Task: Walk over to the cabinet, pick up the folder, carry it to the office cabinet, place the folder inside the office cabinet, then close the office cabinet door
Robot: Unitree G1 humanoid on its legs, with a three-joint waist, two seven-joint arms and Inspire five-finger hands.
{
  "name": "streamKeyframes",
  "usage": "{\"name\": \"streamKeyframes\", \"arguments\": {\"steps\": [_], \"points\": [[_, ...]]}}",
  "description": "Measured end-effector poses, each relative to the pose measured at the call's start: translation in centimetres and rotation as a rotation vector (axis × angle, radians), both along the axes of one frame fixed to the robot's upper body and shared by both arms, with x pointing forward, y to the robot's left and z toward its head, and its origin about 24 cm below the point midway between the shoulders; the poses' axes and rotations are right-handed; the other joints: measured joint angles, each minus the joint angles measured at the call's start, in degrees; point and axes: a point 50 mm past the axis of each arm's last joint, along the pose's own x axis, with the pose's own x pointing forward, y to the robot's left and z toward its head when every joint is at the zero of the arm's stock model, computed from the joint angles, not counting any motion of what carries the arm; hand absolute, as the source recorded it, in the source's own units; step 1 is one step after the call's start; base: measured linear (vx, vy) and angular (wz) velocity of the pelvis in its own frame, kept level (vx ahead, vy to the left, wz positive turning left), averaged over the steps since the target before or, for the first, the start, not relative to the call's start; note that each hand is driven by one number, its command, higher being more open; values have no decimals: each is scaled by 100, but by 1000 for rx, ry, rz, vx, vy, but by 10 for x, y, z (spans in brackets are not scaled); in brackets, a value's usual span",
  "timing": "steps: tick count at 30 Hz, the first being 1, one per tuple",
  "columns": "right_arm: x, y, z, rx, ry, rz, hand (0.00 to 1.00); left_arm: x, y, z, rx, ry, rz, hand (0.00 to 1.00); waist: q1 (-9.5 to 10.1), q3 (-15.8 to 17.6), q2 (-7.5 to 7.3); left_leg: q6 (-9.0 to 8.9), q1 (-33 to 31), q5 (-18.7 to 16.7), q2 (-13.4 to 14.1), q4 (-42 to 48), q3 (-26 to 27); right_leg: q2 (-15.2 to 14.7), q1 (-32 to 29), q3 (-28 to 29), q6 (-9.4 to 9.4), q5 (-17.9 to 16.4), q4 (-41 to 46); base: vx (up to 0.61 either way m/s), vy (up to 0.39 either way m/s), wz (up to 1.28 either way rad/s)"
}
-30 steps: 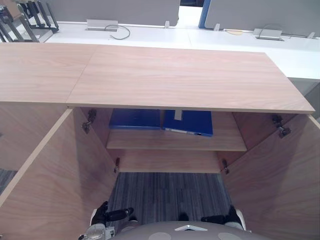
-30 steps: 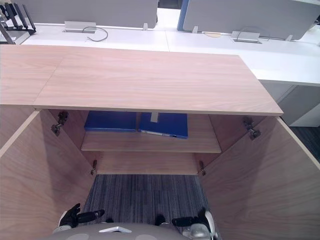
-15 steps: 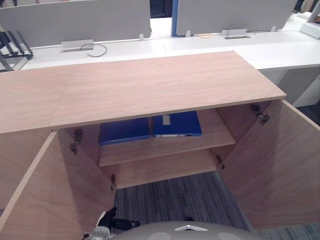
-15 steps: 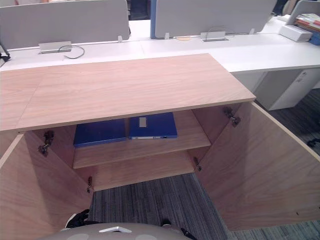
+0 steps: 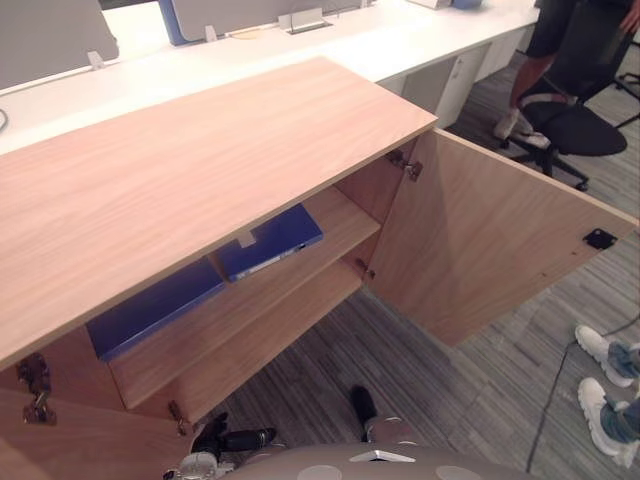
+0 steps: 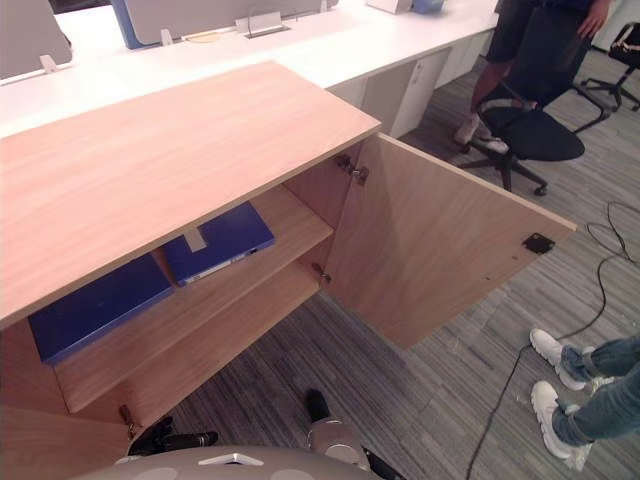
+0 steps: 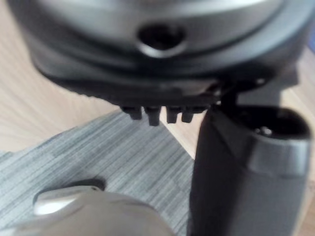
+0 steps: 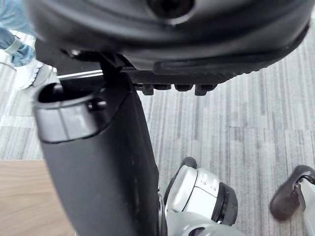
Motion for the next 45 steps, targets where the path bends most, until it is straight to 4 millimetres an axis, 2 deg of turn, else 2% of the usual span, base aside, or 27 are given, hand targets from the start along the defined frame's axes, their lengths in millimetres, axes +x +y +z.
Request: {"name": "streamKeyframes", "arguments": {"steps": [5, 10, 13, 17, 19, 20, 21, 22, 23, 24, 25, 26, 27, 28, 29, 30, 31, 32, 33, 34, 35, 36, 37, 38, 40, 43, 45], "points": [[0, -4, 2, -21, -6, 70, 100, 8, -7, 1, -20, -32, -14, 100, -15, 4, 111, 38, 455, 257, -177, -481, 87, -45, 22, -241, 11, 8, 216, 101, 84, -23], [1, -4, 3, -31, -9, 123, 100, 18, -12, 3, -44, -65, 22, 100, -8, -17, 101, 140, 710, 331, -306, -544, 166, -147, 21, -569, -10, -9, 579, -12, 28, -15], [2, -1, 2, -24, -6, 155, 100, 24, -17, 3, -59, -81, 21, 100, -12, 18, 19, 176, 816, 351, -425, -552, 310, -239, -13, -669, -20, -17, 793, -97, 24, -19], [3, 9, 1, -1, -1, 223, 100, 29, -24, 4, -83, -96, 16, 100, -17, 36, -226, 196, 900, 342, -498, -585, 711, -317, -83, -1022, -51, -36, 897, -111, -20, -37], [3, 9, 1, 1, -1, 221, 100, 29, -24, 3, -81, -91, 15, 100, -32, 46, -218, 217, 988, 333, -323, -663, 1126, -474, -114, -1881, -555, -327, 1055, -59, -78, -48], [4, 8, 1, -4, -6, 214, 100, 30, -24, 3, -83, -91, 17, 100, -63, 39, -186, 216, 991, 333, -245, -664, 1233, -555, -170, -2239, -724, -463, 1328, -7, -97, -46], [3, 4, 2, -16, -8, 191, 100, 28, -28, 3, -93, -87, 30, 100, -147, 41, -71, 188, 1018, 347, -5, -669, 1478, -763, -208, -3145, -933, -661, 2005, 17, -83, -46], [-1, 1, 2, -21, 0, 182, 100, 27, -29, 2, -98, -87, 34, 100, -153, 37, -36, 156, 1031, 365, 80, -679, 1607, -847, -174, -3437, -985, -719, 2208, 50, -99, -76], [-3, -3, 3, -31, 4, 173, 100, 25, -30, 2, -101, -81, 38, 100, -131, 45, -9, 64, 1130, 418, 180, -755, 1873, -1071, -78, -3849, -1069, -852, 2566, 101, -138, -107], [-6, -5, 3, -37, 8, 158, 100, 25, -29, 2, -102, -81, 36, 100, -122, 58, -46, 29, 1199, 428, 219, -726, 2119, -1360, 14, -4127, -1051, -1011, 2716, 92, -118, -104], [-7, -5, 3, -36, 10, 156, 100, 25, -28, 2, -101, -81, 36, 100, -122, 61, -65, 23, 1205, 425, 211, -704, 2156, -1369, 17, -4158, -1030, -1015, 2703, 75, -198, -108], [-9, -5, 3, -29, 7, 138, 100, 27, -29, 2, -104, -79, 32, 100, -139, 89, -129, 46, 1193, 430, 188, -595, 2171, -1227, 147, -4370, -1081, -992, 2515, 6, -147, -78], [-11, -4, 3, -26, 9, 128, 100, 28, -29, 2, -107, -76, 29, 100, -116, 117, -111, 133, 1153, 431, 213, -561, 2125, -1100, 217, -4337, -1135, -947, 2265, -62, -202, -115], [-15, -4, 2, -17, 18, 88, 100, 30, -30, 1, -117, -73, 19, 100, -80, 120, -64, 251, 1057, 429, 23, -855, 1708, -807, 366, -4095, -1003, -813, 1567, -186, -114, -122], [-11, -13, 3, -16, 3, 16, 100, 30, -41, 0, -148, -71, 13, 100, -51, 105, 264, 172, 850, 839, 155, -1192, 1595, -442, 450, -3919, -812, -688, 996, -207, -110, -114], [-8, -15, 3, -10, 4, -10, 100, 31, -45, 0, -156, -73, 4, 100, -86, 155, 236, 101, 888, 917, 143, -1262, 1689, -668, 355, -4116, -936, -970, 1585, -137, -110, -59], [-17, -16, 2, 1, 32, -71, 100, 32, -43, 1, -149, -69, -43, 100, -183, 223, 226, 71, 903, 968, 135, -1283, 1699, -1344, 268, -4362, -911, -1545, 2937, 12, -134, -7], [-29, -18, 2, -2, 56, -132, 100, 32, -44, 0, -155, -64, -44, 100, -195, 227, 243, -2, 967, 1012, 175, -1309, 1713, -1976, 461, -4459, -807, -1667, 3549, 35, -140, 5], [-34, -19, 3, -8, 64, -145, 100, 31, -42, 0, -144, -62, -39, 100, -191, 229, 209, -41, 982, 1035, 185, -1330, 1747, -2234, 573, -4485, -734, -1637, 3576, 55, -163, -31], [-37, -23, 4, -18, 72, -144, 100, 28, -32, 0, -118, -58, -32, 100, -162, 178, 27, -115, 984, 1073, 175, -1341, 1841, -2651, 758, -4491, -549, -1407, 3322, 67, -234, -78], [-37, -19, 3, -1, 78, -144, 100, 29, -15, 3, -73, -65, -28, 100, -123, 155, -274, -267, 971, 1071, 130, -1345, 1965, -2748, 838, -4424, -269, -969, 2813, 74, -260, -94], [-33, -20, 2, 0, 75, -133, 100, 30, -14, 3, -69, -64, -25, 100, -115, 172, -228, -318, 933, 1095, 253, -1369, 1997, -2527, 855, -4504, -288, -1025, 2605, 37, -320, -98], [-29, -24, 3, -16, 62, -109, 100, 27, -16, 2, -76, -55, -19, 100, -112, 135, -106, -278, 813, 1120, 408, -1411, 1956, -2247, 864, -4578, -357, -968, 2243, 3, -348, -94], [-18, -27, 4, -25, 40, -96, 100, 27, -18, 2, -90, -58, -9, 100, -109, 129, -85, -197, 765, 1306, 474, -1619, 1857, -1956, 865, -4632, -352, -958, 1735, -2, -339, -86], [-10, -28, 4, -25, 21, -96, 100, 28, -20, 2, -99, -63, 5, 100, -105, 109, -53, -353, 680, 1429, 554, -1648, 1898, -1763, 873, -4623, -248, -920, 1295, -17, -220, -63], [2, -17, 2, 8, -7, -92, 100, 29, -17, 2, -99, -77, 53, 100, -36, 134, -156, -450, 562, 1485, 649, -1594, 2111, -1467, 962, -4520, 59, -742, 486, -55, -128, -36], [0, -5, -1, 39, -6, -117, 100, 25, -11, 3, -93, -84, 141, 100, -12, 135, -186, -501, 473, 1516, 784, -1418, 2089, -1235, 1210, -4544, 90, -527, -106, -55, -98, -3]]}}
